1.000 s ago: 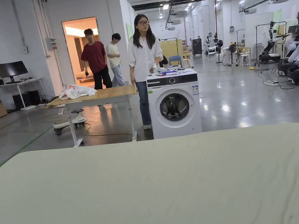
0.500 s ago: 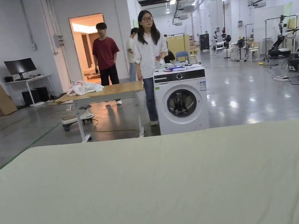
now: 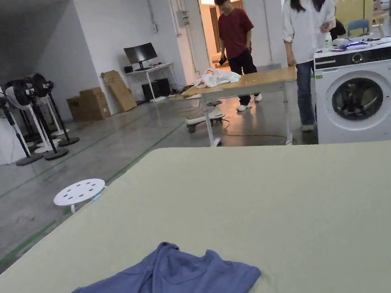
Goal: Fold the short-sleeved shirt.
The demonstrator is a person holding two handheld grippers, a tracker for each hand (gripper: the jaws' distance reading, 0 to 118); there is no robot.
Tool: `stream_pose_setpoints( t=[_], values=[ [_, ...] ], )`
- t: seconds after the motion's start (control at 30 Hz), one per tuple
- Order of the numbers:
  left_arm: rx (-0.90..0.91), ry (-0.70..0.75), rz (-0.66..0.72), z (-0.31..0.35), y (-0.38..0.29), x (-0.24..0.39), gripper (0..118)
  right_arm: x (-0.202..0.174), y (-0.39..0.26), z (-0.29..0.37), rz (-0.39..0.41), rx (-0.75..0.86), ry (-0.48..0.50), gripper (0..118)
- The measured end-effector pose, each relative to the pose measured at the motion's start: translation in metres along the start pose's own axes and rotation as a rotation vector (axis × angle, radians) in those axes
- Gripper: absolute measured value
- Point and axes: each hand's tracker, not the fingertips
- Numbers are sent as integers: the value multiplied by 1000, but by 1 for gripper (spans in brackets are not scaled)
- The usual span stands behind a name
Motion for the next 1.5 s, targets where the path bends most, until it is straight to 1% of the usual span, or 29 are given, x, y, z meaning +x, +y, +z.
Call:
stream_pose_setpoints(
  t=[0.03, 0.13, 0.17, 0.2, 0.27, 0.33, 0.37, 0.43, 0.47, 0.5, 0.53, 0.57, 0.6, 0.7, 0.73, 0.77, 0.8, 0.87, 0.9, 0.97, 1.07, 1.2, 1.23, 1.3, 1.33, 1.37, 1.4, 1.47, 1.5],
  values=[
    [-26, 10, 3, -3, -4, -4, 20, -2, -3, -3, -4, -10, 13, 0],
    [-120, -24, -11, -28, -22, -19, 61, -8, -9, -10, -15, -45, 52, 0],
    [-177, -70, -24, -47, -28, -27, 71, -9, -11, -11, -23, -53, 57, 0],
    [-224, -112, -7, -67, -36, -36, 74, -9, -13, -12, -33, -61, 63, 0],
    [-291, -132, 61, -110, -52, -53, 74, -6, -19, -12, -51, -85, 75, 0],
    [-400, -95, 113, -158, -65, -65, 74, -1, -25, -8, -41, -106, 64, 0],
    [-450, -70, 107, -184, -71, -71, 74, 2, -27, -5, -31, -115, 52, 0],
    [-513, -72, 45, -225, -81, -76, 74, 4, -28, 2, -26, -128, 34, 0],
    [-525, -69, -15, -246, -87, -77, 74, 8, -30, 4, -31, -137, 15, 0],
    [-558, -48, -5, -265, -93, -80, 74, 13, -32, 6, -42, -149, -8, 0],
    [-596, -34, 8, -278, -96, -81, 74, 16, -34, 7, -49, -164, -24, 0],
    [-595, -55, 33, -291, -100, -82, 74, 18, -33, 9, -51, -174, -40, 0],
    [-631, -71, 99, -302, -103, -84, 74, 22, -35, 11, -56, -182, -55, 0],
    [-633, -70, 137, -327, -109, -86, 74, 32, -39, 13, -78, -204, -72, 0],
    [-683, -59, 145, -336, -112, -85, 74, 35, -41, 14, -98, -211, -85, 0],
    [-714, -51, 131, -344, -117, -85, 70, 39, -43, 14, -120, -223, -91, 0],
    [-743, -38, 113, -350, -123, -84, 62, 44, -46, 14, -133, -233, -94, 0],
    [-749, -14, 72, -351, -131, -80, 53, 51, -52, 19, -140, -239, -114, 0],
    [-740, -24, 78, -348, -131, -76, 44, 53, -54, 21, -141, -247, -121, 0],
    [-741, -8, 59, -349, -125, -74, 0, 56, -60, 26, -161, -257, -143, 0],
    [-773, 26, 112, -353, -128, -76, 0, 66, -69, 31, -230, -268, -137, 0],
    [-797, 22, 185, -358, -115, -83, 0, 75, -74, 50, -234, -241, -159, 0],
    [-760, 26, 245, -356, -106, -85, 0, 77, -74, 54, -238, -232, -162, 0],
    [-595, 7, 431, -345, -72, -86, 0, 86, -76, 63, -260, -215, -177, 0],
    [-581, 7, 487, -345, -60, -83, 0, 90, -77, 65, -274, -213, -185, 0],
    [-595, 26, 488, -348, -48, -76, 0, 93, -78, 69, -292, -209, -196, 0],
    [-582, -4, 457, -350, -37, -66, 0, 97, -79, 72, -308, -203, -207, 0],
    [-529, -69, 428, -351, -17, -45, 0, 102, -81, 80, -330, -188, -223, 0],
    [-502, -148, 411, -352, -6, -26, 0, 105, -84, 86, -339, -176, -234, 0]
  ],
)
